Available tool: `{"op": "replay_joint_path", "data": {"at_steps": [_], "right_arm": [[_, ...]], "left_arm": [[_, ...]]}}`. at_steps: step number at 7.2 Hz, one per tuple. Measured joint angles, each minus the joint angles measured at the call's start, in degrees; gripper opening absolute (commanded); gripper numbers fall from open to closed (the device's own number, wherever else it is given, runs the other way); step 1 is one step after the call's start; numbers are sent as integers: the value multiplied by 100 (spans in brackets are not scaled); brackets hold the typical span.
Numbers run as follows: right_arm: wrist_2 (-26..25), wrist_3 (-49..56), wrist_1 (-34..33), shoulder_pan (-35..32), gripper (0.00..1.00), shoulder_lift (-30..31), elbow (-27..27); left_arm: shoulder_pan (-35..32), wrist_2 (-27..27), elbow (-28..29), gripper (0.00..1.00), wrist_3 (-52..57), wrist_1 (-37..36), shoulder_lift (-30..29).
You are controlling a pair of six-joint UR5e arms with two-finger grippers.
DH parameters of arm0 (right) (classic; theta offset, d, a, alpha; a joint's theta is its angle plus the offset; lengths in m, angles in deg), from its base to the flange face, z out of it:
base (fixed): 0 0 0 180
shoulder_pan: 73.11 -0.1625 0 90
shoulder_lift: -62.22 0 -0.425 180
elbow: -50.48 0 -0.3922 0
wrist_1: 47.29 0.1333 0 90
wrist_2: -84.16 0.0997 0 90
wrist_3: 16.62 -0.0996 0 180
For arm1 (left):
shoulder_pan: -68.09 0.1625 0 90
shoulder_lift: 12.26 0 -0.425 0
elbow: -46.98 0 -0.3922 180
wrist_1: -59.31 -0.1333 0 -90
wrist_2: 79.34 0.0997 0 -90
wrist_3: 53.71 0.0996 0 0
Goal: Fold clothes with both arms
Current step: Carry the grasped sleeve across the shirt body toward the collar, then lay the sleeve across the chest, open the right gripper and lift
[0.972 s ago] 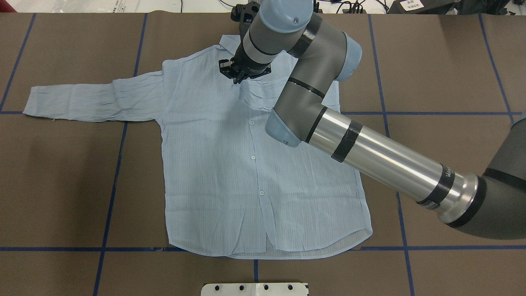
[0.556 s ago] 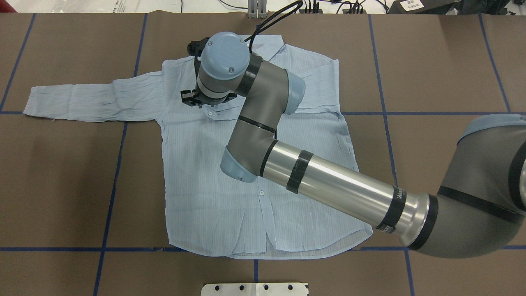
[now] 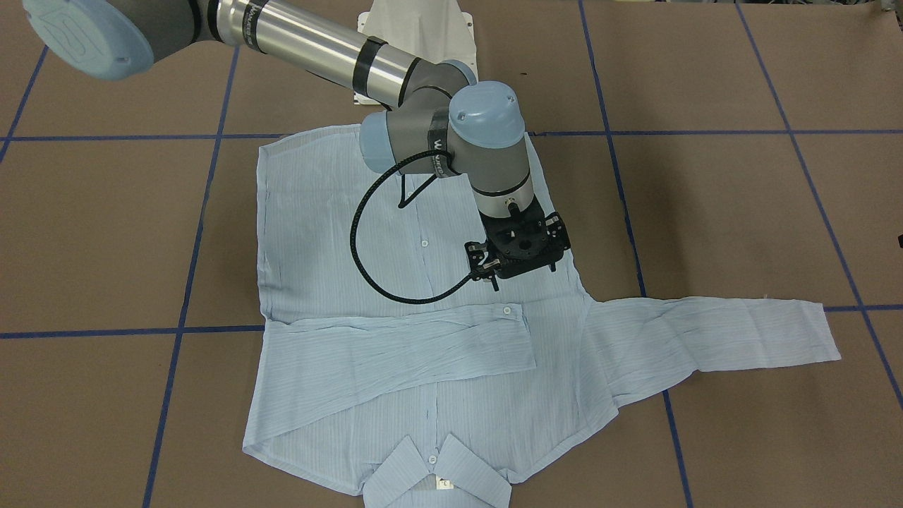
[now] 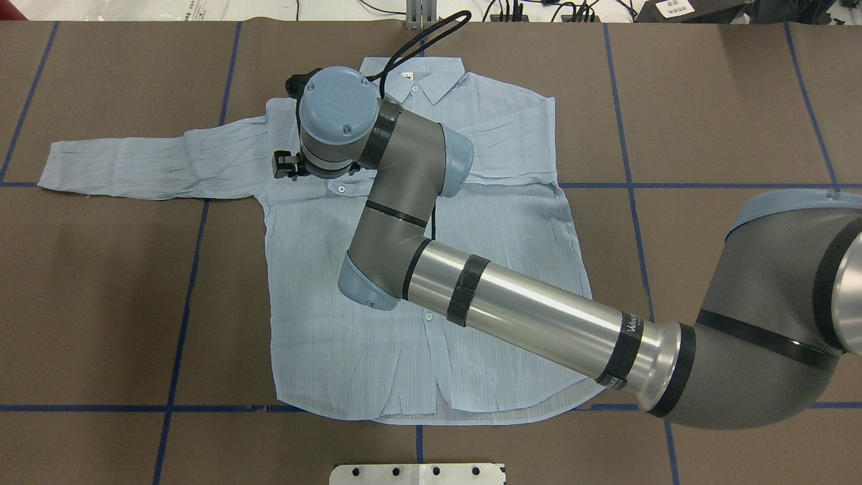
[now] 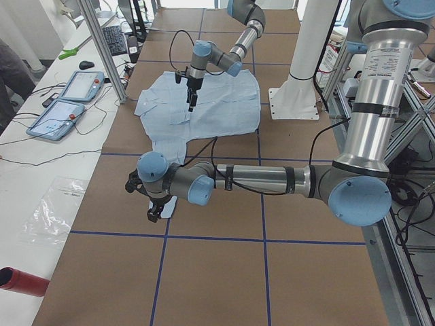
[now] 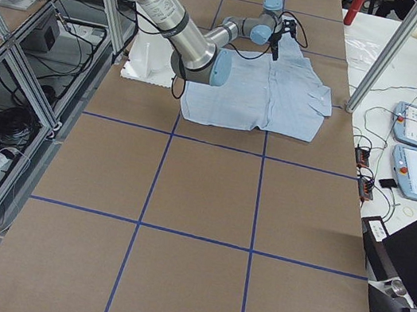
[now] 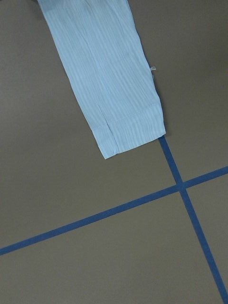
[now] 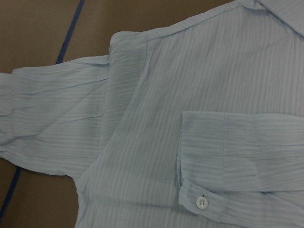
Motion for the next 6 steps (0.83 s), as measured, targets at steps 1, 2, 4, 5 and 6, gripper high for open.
{"op": "replay_joint_path", "data": {"at_steps": [1,2,4,5,6], "right_arm": [[19,-250,-367,-25,99,31,224],[77,-395,-938,-89,99,94,544],[282,-397,-1984,-309,99,310,1190],[358,-272,-2454,-430,99,441,1498],[444,-1,-2840,-556,99,667,1883]], "left_arm": [[180,256,42,98,-841,606,67],[480,679,170,98,-1757,1353,159],[1150,1527,676,93,-3409,2747,231],[1472,1891,821,89,-4094,3105,237],[1740,2196,880,83,-4572,3250,239]]}}
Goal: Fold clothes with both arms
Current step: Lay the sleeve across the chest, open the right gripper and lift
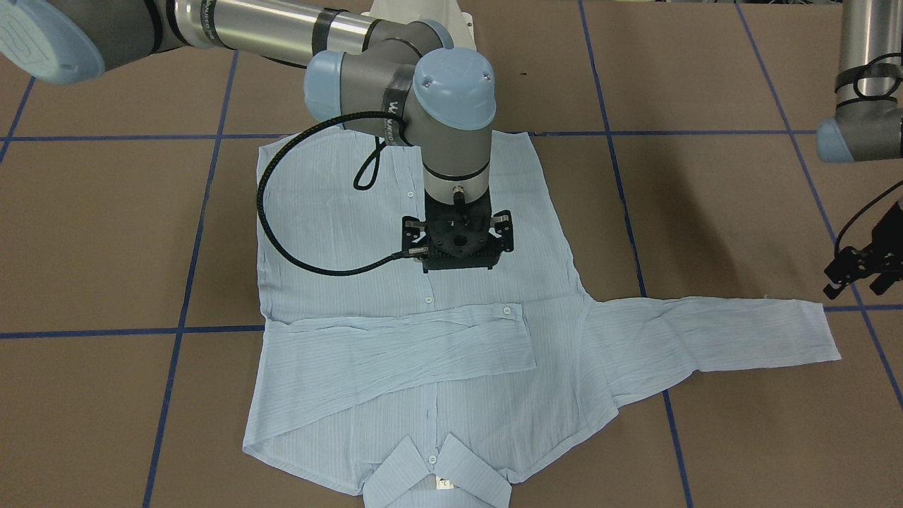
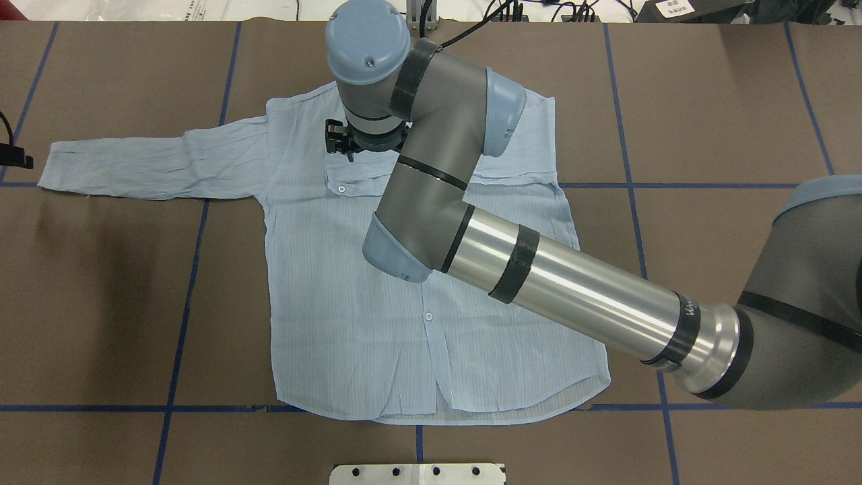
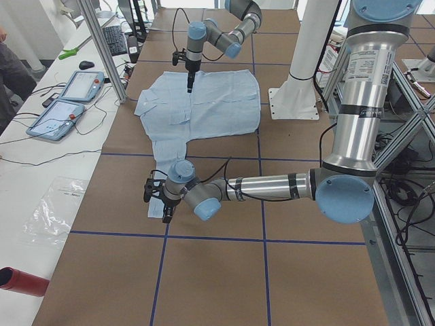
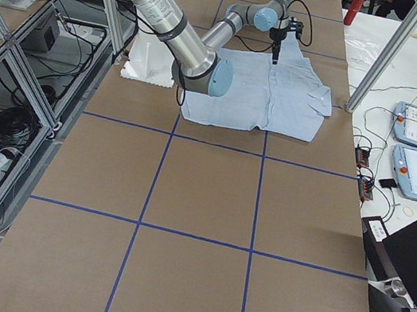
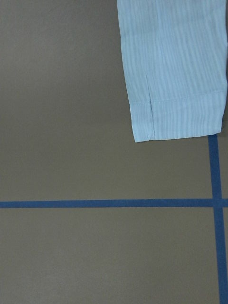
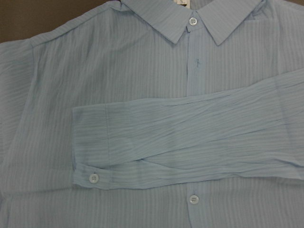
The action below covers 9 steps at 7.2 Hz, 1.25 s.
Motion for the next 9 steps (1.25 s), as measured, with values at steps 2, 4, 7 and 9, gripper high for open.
{"op": "replay_joint_path", "data": {"at_steps": [2,4,7,9], "right_arm": [[301,712,-330,-310,99,755,888],[503,1254,-384,-529,99,1220,1291],[521,1350,-389,-567,99,1299,1354],[520,1354,-384,-569,99,1300,1358]], "left_arm": [[301,330,44,70,-316,69,2],[422,430,100,64,-343,71,-1],[446,449,255,58,-319,74,-53],[447,452,384,53,-309,71,-133]]}}
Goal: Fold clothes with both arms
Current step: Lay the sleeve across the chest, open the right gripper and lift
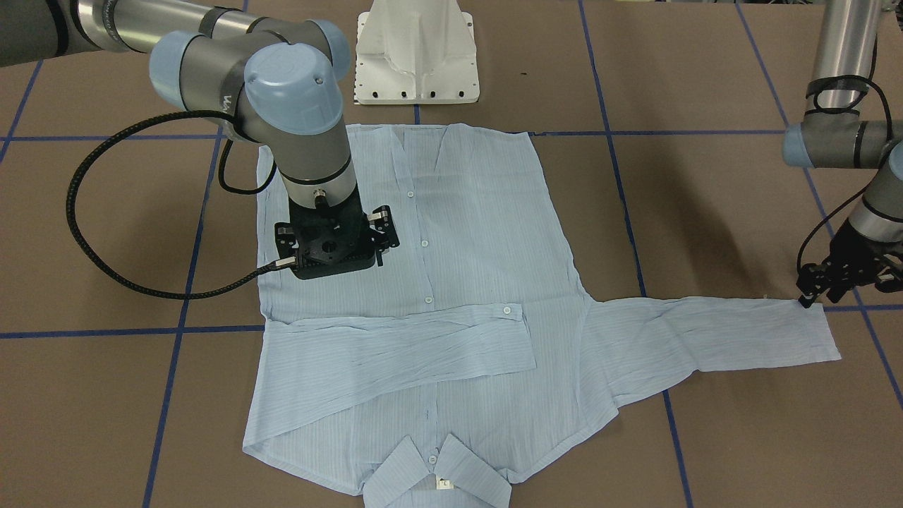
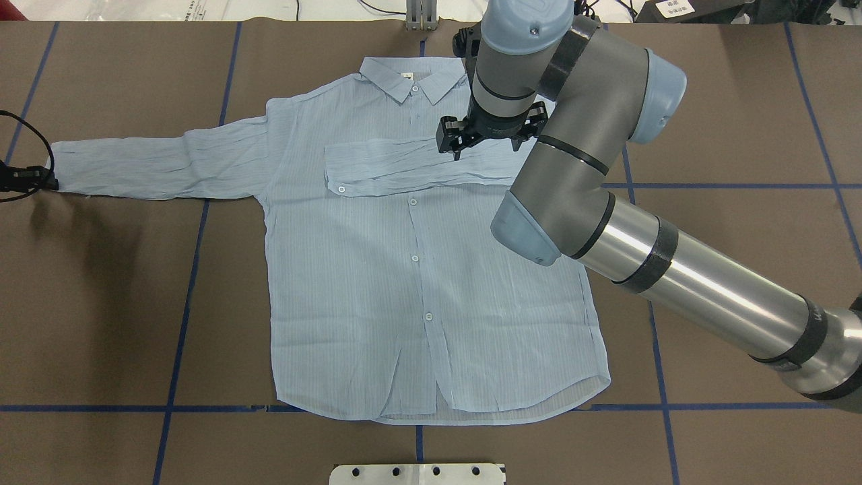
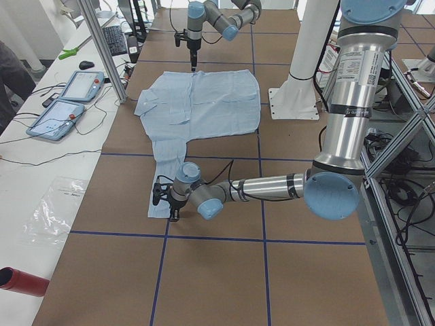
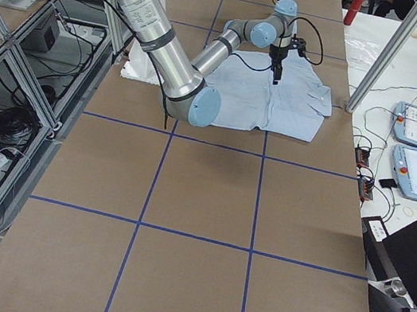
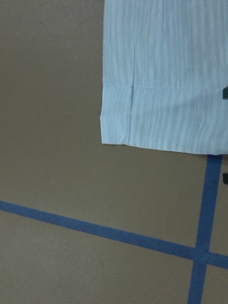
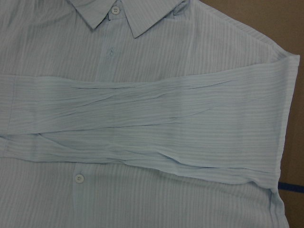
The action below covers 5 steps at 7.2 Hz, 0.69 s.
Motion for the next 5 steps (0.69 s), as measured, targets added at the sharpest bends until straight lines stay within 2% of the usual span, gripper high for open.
{"op": "replay_joint_path", "data": {"at_steps": [1,3,5], "right_arm": [[-4,0,-3,3,99,-3,10],[-6,0,-6,6,99,11,34],[-7,0,-6,6,99,41,39]], "left_arm": [[3,0,42,50,4,-1,-34],[3,0,73,34,2,-1,-74],[3,0,75,7,9,-1,-83]]}}
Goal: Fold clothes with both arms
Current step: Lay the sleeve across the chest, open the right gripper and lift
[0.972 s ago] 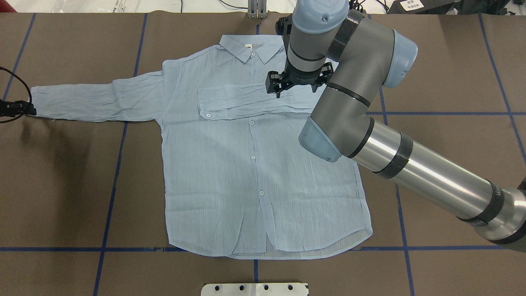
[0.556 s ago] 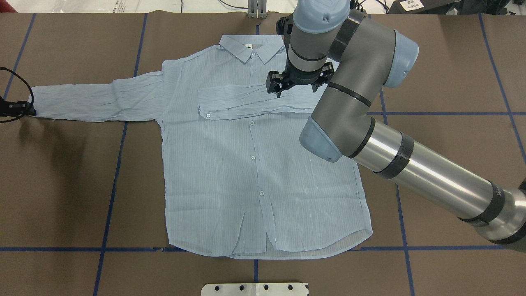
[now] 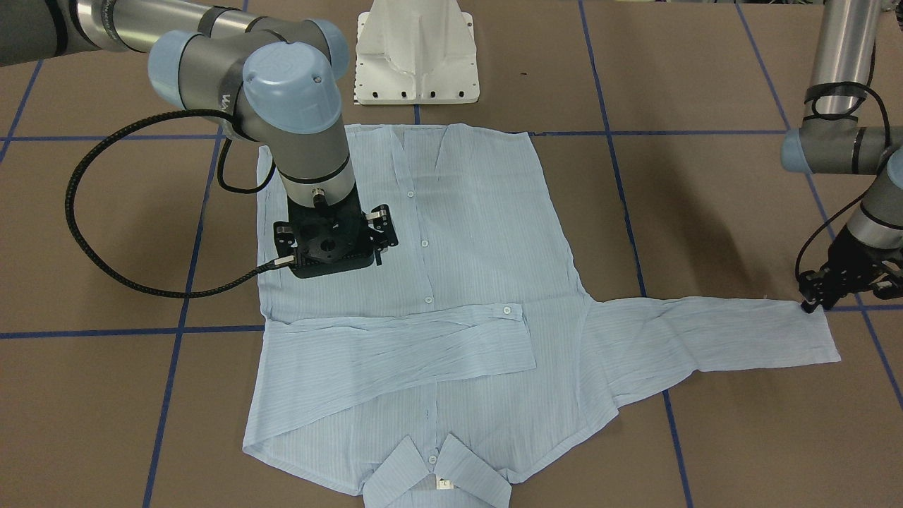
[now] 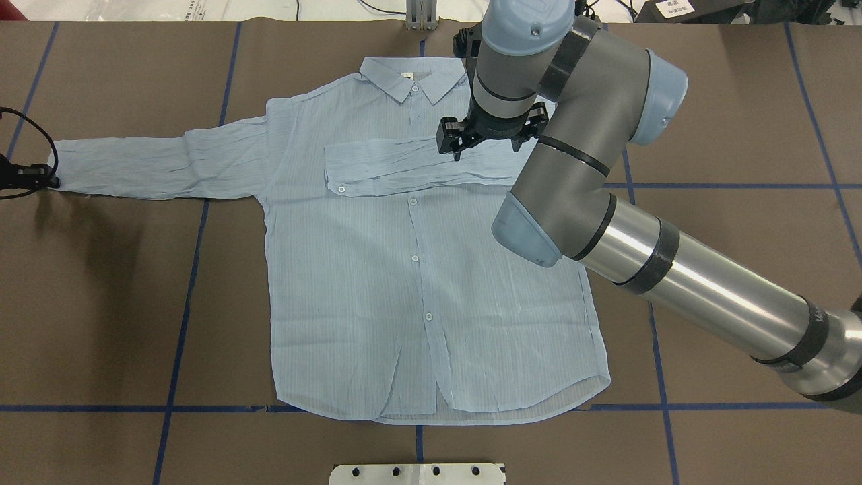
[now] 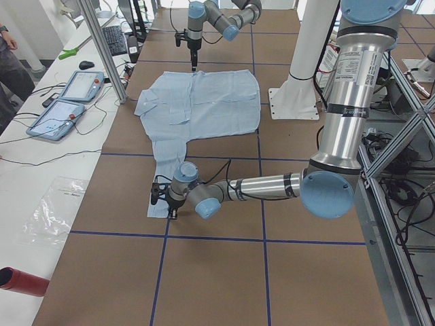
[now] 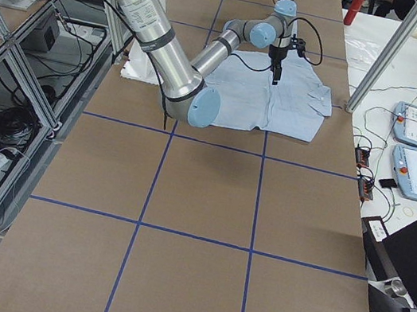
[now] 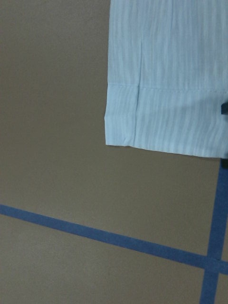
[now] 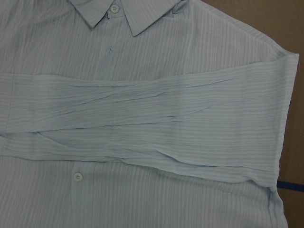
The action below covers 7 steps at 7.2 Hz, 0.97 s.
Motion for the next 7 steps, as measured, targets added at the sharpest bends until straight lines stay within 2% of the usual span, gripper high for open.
{"op": "replay_joint_path", "data": {"at_steps": [1,4,7], "right_arm": [[0,0,0,-4,99,8,4],[19,0,6,-37,99,34,25],[106,31,8,-130,99,375,319]], "left_arm": [[1,0,-4,0,11,-2,-1],[1,0,-49,0,24,-16,-17],[-16,-42,-353,0,23,-136,-98]]}}
